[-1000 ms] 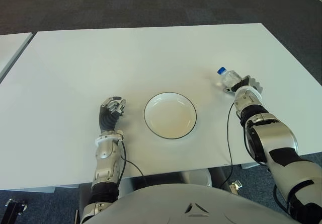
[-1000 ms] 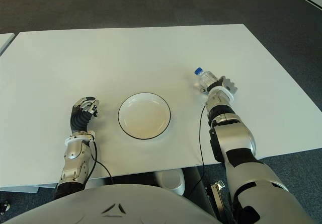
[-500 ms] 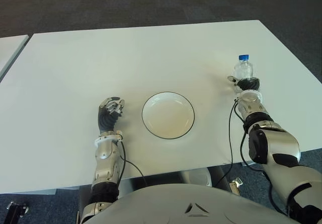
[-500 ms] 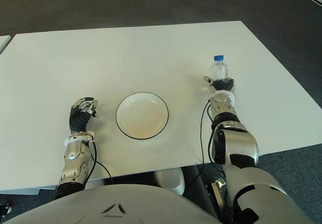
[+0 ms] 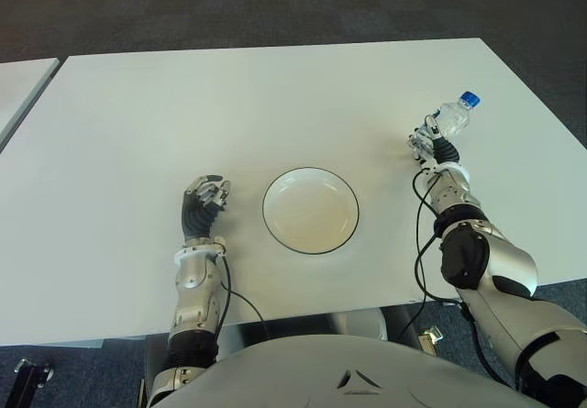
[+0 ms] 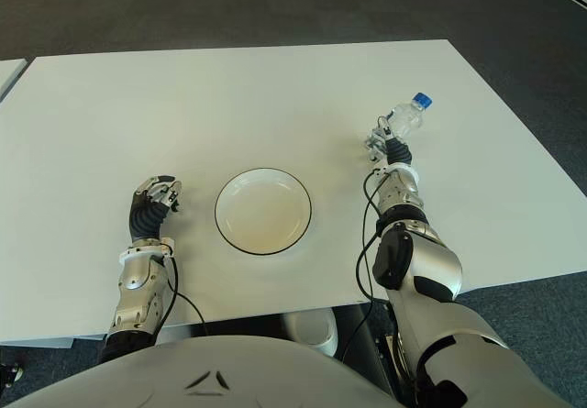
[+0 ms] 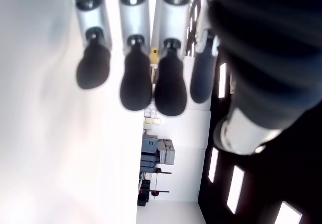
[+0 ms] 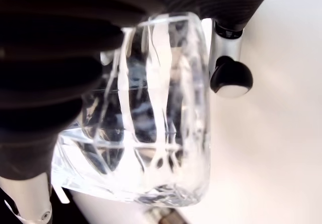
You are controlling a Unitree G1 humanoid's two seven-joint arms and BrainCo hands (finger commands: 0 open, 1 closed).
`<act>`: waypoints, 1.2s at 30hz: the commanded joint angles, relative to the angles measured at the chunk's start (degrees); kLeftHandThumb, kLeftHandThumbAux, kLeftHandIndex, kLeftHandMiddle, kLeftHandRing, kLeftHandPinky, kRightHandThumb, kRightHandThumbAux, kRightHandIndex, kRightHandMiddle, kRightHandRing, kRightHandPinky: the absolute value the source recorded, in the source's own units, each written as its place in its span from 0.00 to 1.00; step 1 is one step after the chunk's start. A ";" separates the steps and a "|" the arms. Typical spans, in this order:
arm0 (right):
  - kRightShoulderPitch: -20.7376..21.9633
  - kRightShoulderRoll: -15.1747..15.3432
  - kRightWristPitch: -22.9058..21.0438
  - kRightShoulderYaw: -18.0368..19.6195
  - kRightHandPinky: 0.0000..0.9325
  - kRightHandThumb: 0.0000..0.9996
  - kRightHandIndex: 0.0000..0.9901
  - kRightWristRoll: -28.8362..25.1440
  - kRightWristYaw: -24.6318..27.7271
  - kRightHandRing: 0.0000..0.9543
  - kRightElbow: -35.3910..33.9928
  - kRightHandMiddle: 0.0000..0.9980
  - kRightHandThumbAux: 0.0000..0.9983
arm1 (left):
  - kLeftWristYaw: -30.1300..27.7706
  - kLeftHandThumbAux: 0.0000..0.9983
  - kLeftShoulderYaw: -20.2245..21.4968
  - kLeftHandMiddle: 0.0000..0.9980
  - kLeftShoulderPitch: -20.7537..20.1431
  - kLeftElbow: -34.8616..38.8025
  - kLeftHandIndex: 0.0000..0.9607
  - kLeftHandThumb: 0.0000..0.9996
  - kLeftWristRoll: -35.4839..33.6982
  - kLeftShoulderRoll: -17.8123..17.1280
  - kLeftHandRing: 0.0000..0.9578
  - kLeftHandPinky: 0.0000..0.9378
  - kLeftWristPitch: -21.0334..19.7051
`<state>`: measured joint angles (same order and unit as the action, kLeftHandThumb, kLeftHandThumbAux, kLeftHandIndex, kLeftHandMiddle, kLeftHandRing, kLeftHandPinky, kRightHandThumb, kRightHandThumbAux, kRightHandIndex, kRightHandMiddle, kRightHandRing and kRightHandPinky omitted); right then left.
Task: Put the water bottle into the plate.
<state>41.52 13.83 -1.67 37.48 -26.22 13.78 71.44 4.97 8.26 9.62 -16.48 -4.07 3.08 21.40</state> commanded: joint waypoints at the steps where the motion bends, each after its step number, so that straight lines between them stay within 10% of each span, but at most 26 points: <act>1: -1.42 -0.32 -1.30 0.47 0.95 0.70 0.44 -1.76 2.23 0.93 0.06 0.88 0.72 | 0.15 0.72 0.14 0.72 0.45 -1.32 0.45 0.71 -0.05 0.15 0.75 0.76 -1.66; 18: -1.33 -2.04 -0.39 -4.13 0.95 0.70 0.44 -0.90 9.14 0.95 -7.07 0.90 0.73 | 0.75 0.72 -0.13 0.73 0.04 -2.14 0.45 0.71 0.98 0.15 0.76 0.78 0.48; 36: -16.90 -9.76 2.80 -23.42 0.94 0.70 0.44 10.34 4.64 0.93 -44.60 0.89 0.72 | 0.40 0.72 -0.08 0.72 -0.20 -1.63 0.45 0.71 0.81 0.05 0.75 0.77 -1.09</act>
<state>27.56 4.89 -0.84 17.46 -18.05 17.82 31.75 5.19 8.16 9.31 -16.57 -3.42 3.09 21.50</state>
